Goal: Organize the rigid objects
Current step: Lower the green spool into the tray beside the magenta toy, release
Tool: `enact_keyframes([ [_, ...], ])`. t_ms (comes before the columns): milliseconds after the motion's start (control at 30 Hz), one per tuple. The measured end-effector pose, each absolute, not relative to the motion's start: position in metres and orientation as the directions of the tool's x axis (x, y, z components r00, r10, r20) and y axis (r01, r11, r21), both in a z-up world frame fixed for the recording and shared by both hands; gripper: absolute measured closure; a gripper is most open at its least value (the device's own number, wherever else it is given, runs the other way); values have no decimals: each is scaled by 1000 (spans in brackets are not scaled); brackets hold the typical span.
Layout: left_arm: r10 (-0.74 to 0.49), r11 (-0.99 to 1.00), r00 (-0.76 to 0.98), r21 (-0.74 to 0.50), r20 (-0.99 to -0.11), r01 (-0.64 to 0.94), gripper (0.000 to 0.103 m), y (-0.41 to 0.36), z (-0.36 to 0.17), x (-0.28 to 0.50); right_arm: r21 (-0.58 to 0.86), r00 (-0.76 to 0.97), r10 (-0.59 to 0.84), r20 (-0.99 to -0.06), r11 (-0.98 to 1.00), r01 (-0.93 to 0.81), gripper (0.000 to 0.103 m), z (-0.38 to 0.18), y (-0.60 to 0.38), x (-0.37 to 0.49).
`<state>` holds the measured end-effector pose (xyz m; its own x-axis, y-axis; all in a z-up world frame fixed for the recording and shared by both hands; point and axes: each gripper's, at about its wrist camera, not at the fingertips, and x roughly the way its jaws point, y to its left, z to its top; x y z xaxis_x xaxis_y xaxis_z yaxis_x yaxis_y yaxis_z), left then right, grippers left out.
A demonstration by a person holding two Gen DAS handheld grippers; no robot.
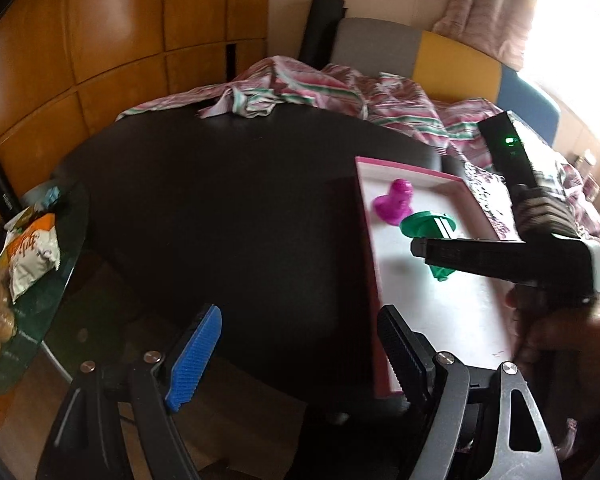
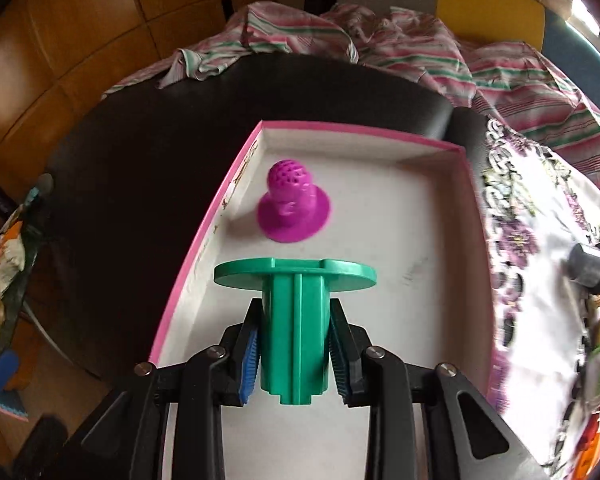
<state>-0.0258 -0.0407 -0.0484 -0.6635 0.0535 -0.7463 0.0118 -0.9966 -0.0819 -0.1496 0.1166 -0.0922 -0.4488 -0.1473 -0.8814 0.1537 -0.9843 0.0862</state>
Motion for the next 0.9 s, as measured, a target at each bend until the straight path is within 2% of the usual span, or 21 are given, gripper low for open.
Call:
enact_keyframes([
  [233,43,-995,-648,-88,-761,37,22,-50,-56,-28,49,-452,-110,-885,-988,145,72,-103,100,-166],
  [433,40,-996,-652,-83,-757,35,22,-51,-56,-26,44,-473,-115,-874,-986,159,64,-98,101,-156],
  [600,25,-996,-655,-78,-755,52,21,-54,-55,-25,1,-544,-86,-835,-988,154,60,-80,106,-138],
  [900,8,-996,-658,-65,-753,62,21,-56,-53,-18,-37,-672,-53,-739,-992,118,60,-33,120,-103],
])
